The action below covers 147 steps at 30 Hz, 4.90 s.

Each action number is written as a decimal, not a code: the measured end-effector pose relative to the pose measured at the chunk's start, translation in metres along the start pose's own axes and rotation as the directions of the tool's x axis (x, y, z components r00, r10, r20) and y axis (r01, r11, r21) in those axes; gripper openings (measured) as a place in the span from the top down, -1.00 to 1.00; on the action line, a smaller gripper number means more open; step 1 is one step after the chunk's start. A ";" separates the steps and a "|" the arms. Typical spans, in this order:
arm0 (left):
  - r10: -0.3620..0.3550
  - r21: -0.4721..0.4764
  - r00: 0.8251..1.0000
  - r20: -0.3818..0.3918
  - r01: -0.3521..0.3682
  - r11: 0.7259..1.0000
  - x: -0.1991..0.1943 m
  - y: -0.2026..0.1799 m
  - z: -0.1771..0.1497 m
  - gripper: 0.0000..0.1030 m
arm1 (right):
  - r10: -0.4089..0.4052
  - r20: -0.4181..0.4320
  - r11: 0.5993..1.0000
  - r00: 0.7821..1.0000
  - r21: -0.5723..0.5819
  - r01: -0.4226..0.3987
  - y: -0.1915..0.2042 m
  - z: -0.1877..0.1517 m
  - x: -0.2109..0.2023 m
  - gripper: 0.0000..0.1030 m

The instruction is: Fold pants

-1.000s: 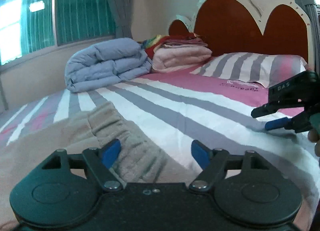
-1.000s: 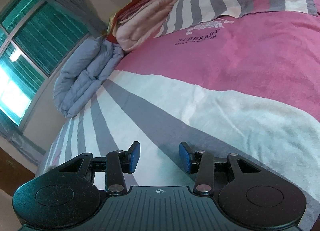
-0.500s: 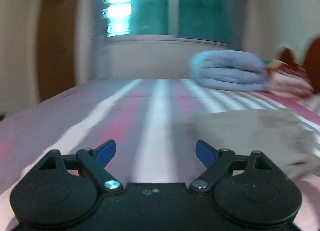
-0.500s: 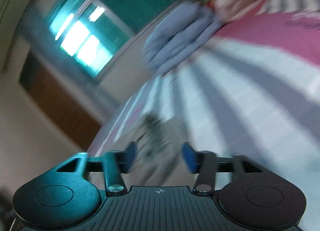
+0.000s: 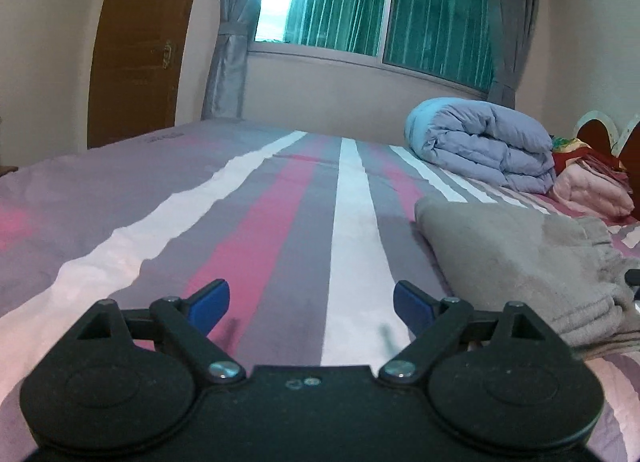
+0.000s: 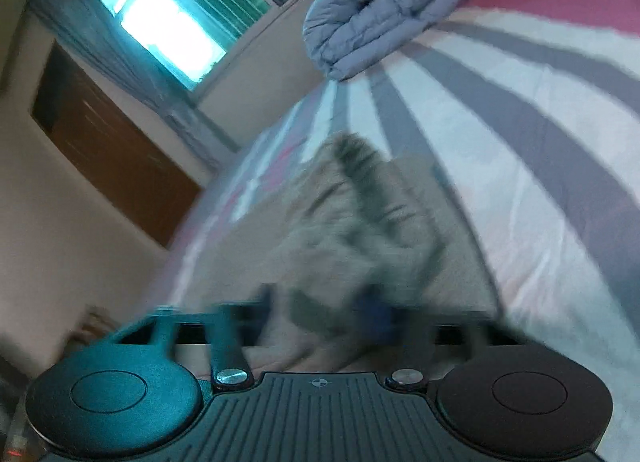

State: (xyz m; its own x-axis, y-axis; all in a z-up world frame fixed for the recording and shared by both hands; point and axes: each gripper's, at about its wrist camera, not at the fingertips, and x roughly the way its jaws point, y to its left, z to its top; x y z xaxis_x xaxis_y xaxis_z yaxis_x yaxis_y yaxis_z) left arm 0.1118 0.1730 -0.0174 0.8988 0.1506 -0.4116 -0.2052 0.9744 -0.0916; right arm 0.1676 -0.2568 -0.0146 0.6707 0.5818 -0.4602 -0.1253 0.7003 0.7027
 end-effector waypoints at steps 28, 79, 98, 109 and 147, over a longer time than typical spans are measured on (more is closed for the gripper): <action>0.039 -0.077 0.997 -0.061 -0.044 0.996 0.009 0.012 -0.005 -0.62 | 0.016 -0.011 0.974 1.000 0.226 -0.013 -0.048 0.007 0.010 0.25; -0.043 0.205 0.993 -0.108 0.064 0.977 -0.018 -0.070 -0.030 -0.71 | -0.052 0.210 0.999 0.976 0.022 0.049 -0.032 -0.037 -0.076 -0.46; -0.059 0.178 0.992 -0.112 0.078 0.981 -0.003 -0.073 -0.030 -0.84 | 0.020 0.183 0.993 0.983 0.112 -0.041 -0.027 -0.018 -0.019 0.26; -0.047 0.116 0.999 -0.006 0.047 0.992 -0.048 -0.050 -0.012 -0.85 | -0.166 0.203 0.984 0.965 0.093 0.149 -0.041 -0.020 -0.062 -0.27; -0.633 -0.332 0.647 -0.425 0.539 0.774 0.159 -0.036 0.031 -0.51 | 0.196 -0.217 0.974 0.956 0.155 -0.165 -0.100 0.049 0.035 -0.71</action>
State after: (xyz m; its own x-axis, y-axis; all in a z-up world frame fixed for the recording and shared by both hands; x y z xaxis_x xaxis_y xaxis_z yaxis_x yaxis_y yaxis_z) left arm 0.2742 0.1668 -0.0510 0.5467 -0.5902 -0.5939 0.1967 0.7800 -0.5941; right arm 0.2394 -0.3264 -0.0742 0.4580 0.7836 -0.4197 -0.1197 0.5223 0.8444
